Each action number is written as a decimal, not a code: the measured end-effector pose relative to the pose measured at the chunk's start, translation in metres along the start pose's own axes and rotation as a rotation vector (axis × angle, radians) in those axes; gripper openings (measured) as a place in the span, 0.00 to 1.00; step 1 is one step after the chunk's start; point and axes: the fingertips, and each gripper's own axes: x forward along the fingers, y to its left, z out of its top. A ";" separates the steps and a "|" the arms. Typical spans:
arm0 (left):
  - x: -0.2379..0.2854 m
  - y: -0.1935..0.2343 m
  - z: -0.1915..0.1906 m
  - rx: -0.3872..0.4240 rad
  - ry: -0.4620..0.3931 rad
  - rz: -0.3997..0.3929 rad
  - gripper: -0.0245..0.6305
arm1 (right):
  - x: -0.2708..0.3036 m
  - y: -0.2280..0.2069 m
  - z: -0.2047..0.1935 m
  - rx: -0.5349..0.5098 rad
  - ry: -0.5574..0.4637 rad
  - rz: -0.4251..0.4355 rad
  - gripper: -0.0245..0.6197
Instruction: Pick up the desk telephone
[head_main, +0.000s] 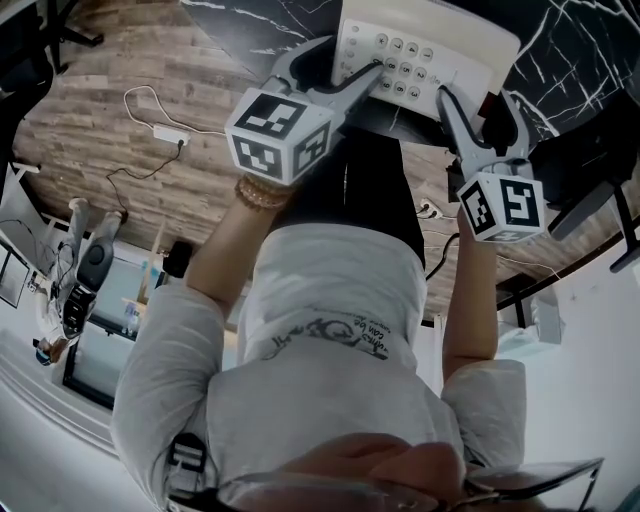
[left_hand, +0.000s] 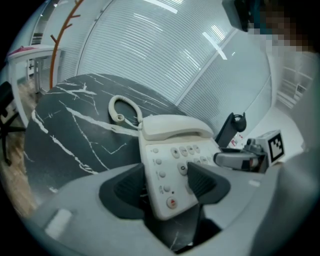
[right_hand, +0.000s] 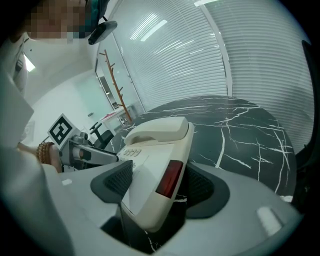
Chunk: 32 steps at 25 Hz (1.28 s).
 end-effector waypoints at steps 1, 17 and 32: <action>-0.002 -0.002 0.003 0.004 -0.003 0.001 0.46 | -0.002 0.001 0.002 0.003 -0.004 0.002 0.54; -0.063 -0.048 0.090 0.081 -0.119 0.022 0.46 | -0.053 0.032 0.090 -0.007 -0.135 0.015 0.55; -0.127 -0.106 0.163 0.151 -0.207 0.034 0.46 | -0.115 0.063 0.168 -0.013 -0.231 0.037 0.55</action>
